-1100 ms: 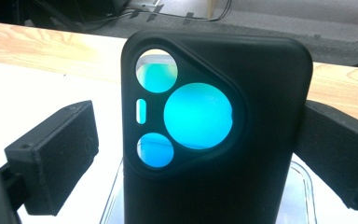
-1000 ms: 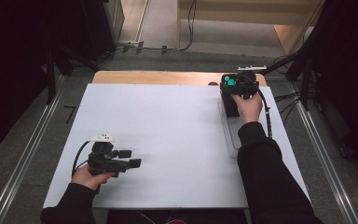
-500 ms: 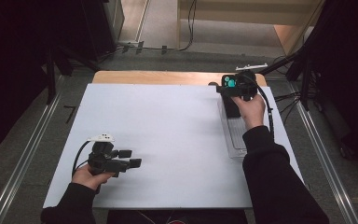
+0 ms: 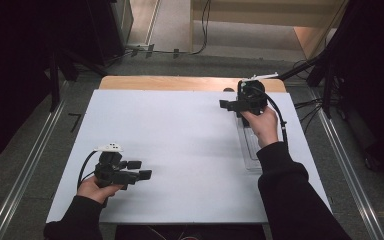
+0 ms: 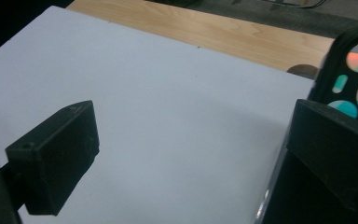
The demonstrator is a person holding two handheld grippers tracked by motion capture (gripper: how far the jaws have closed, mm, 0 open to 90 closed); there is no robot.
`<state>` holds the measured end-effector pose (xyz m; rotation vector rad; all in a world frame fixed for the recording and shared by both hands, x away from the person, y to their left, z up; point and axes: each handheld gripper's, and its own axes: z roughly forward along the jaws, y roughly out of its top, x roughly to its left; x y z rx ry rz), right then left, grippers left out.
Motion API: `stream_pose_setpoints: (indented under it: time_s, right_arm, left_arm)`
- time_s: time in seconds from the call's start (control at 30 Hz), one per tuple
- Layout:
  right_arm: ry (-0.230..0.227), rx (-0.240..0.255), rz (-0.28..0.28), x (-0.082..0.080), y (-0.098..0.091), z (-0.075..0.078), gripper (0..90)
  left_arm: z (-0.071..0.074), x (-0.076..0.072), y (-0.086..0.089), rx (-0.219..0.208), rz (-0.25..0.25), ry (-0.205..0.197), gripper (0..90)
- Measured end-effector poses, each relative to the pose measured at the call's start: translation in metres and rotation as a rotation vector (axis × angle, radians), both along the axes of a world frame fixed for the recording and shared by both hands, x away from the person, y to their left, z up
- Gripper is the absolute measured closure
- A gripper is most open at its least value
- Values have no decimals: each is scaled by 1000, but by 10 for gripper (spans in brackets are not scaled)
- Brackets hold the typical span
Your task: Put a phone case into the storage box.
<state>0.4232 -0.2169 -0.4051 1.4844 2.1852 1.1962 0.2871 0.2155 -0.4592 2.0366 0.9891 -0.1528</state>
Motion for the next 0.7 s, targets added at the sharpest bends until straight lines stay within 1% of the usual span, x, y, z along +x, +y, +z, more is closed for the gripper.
stream_pose_setpoints:
  time_s: [0.07,0.1,0.13,0.23,0.37,0.5,0.53,0.57,0.63,0.7]
  right_arm:
    - [2,5,21,-3,3,0,20]
    - [2,3,26,-5,5,0,50]
    - [-1,-2,32,-7,6,0,57]
    - [6,-18,52,-12,11,-2,57]
    - [32,-13,84,-17,14,-3,58]
    - [42,-14,112,-23,19,-6,60]
    - [46,-11,121,-25,20,-7,81]
    - [47,-9,130,-27,21,-7,152]
    - [64,0,152,-31,23,-8,157]
    - [77,-2,179,-35,25,-9,157]
  left_arm:
    - [0,0,0,-2,-1,1,303]
    - [0,1,1,0,-2,1,303]
    - [0,1,1,1,1,1,303]
    - [0,1,2,-3,5,2,303]
    - [1,2,2,-3,4,2,303]
    - [1,2,2,-1,0,3,303]
    - [1,2,2,-2,-1,2,303]
    - [1,2,3,-2,-2,2,303]
    - [1,2,3,-3,-2,2,303]
    - [1,3,3,-4,0,1,303]
